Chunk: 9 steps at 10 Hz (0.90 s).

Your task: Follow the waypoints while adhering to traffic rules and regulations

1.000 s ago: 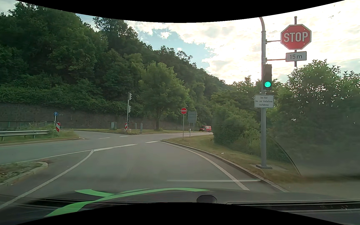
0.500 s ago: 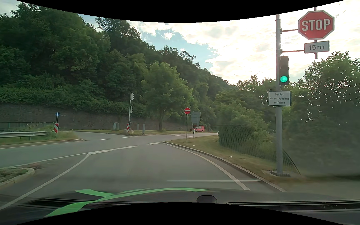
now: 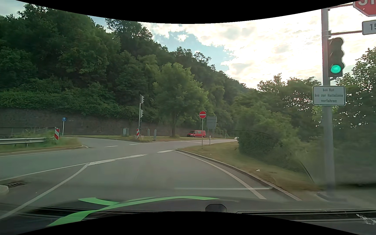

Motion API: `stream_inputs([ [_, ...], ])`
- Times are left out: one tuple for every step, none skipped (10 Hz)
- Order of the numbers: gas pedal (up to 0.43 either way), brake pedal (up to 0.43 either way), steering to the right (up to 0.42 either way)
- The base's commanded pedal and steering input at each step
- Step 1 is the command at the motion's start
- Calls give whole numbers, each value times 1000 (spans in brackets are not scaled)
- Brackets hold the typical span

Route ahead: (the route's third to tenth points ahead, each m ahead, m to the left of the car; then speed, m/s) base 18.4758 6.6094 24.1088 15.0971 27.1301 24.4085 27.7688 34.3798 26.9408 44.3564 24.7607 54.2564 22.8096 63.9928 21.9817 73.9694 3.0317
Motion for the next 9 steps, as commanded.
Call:
stream_inputs([
  [390, 0, -120],
  [390, 0, -119],
  [390, 0, -120],
  [378, 0, -120],
  [370, 0, -121],
  [358, 0, -123],
  [331, 0, -127],
  [331, 0, -130],
  [331, 0, -132],
])
